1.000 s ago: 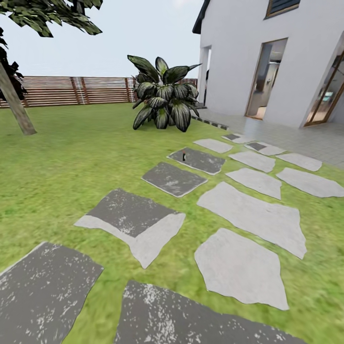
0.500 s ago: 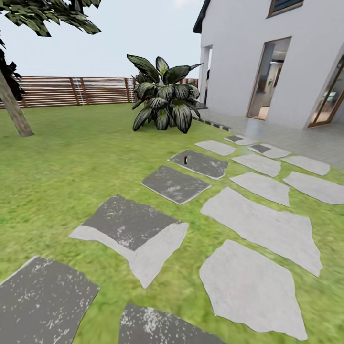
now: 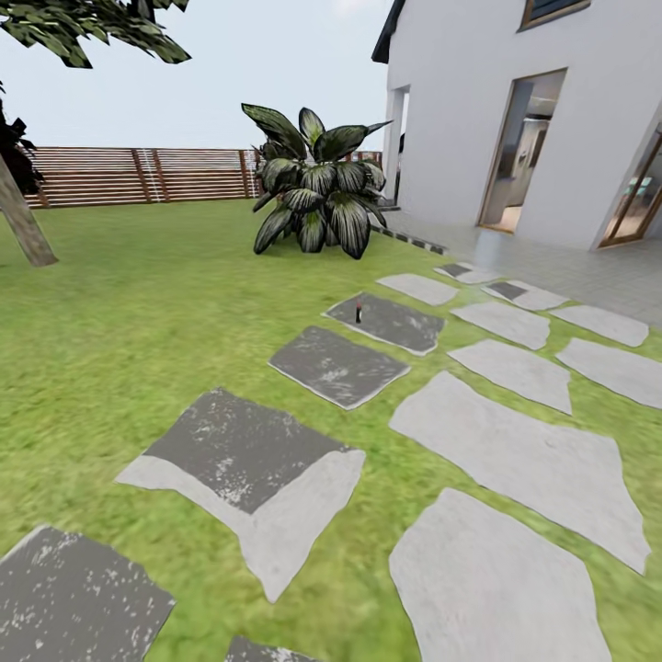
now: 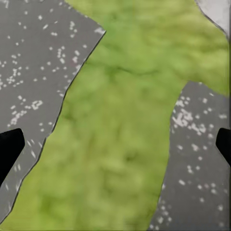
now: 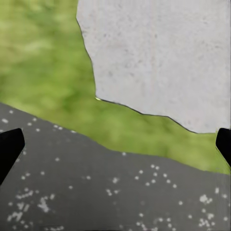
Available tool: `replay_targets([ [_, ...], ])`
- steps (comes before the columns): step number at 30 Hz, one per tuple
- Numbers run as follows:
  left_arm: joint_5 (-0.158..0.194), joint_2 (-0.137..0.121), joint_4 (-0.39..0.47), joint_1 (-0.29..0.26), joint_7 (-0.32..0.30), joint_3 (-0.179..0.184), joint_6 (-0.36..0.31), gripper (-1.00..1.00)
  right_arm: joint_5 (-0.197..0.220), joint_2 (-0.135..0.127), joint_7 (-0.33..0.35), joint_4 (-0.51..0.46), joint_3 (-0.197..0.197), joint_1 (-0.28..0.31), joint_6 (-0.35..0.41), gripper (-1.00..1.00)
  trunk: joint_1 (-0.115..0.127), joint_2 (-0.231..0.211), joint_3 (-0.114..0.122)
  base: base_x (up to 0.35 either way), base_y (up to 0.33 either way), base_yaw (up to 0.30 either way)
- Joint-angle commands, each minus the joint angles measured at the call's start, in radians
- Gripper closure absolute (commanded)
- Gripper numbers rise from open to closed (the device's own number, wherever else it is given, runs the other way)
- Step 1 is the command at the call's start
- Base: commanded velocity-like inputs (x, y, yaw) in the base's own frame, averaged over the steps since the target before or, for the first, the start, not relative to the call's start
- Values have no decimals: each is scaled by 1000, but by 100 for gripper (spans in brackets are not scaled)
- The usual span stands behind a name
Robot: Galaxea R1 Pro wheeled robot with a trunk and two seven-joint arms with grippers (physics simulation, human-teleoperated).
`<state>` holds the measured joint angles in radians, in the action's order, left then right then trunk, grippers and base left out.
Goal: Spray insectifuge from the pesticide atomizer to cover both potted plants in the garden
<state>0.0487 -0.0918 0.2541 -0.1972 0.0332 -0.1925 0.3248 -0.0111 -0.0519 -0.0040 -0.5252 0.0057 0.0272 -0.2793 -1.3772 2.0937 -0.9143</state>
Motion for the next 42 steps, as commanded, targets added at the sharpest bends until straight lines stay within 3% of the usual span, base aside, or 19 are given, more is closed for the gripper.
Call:
replay_targets([
  [1, 5, 0, -1, -1, 3, 4, 3, -100, -1, 0, 0, 1, 1, 0, -3, -100, 0, 0, -1, 339, 0, 0],
  [42, 5, 0, -1, 0, 3, 4, 3, -100, 0, 0, 0, 1, 0, 0, -3, -100, 0, 0, 7, 339, 0, -46],
])
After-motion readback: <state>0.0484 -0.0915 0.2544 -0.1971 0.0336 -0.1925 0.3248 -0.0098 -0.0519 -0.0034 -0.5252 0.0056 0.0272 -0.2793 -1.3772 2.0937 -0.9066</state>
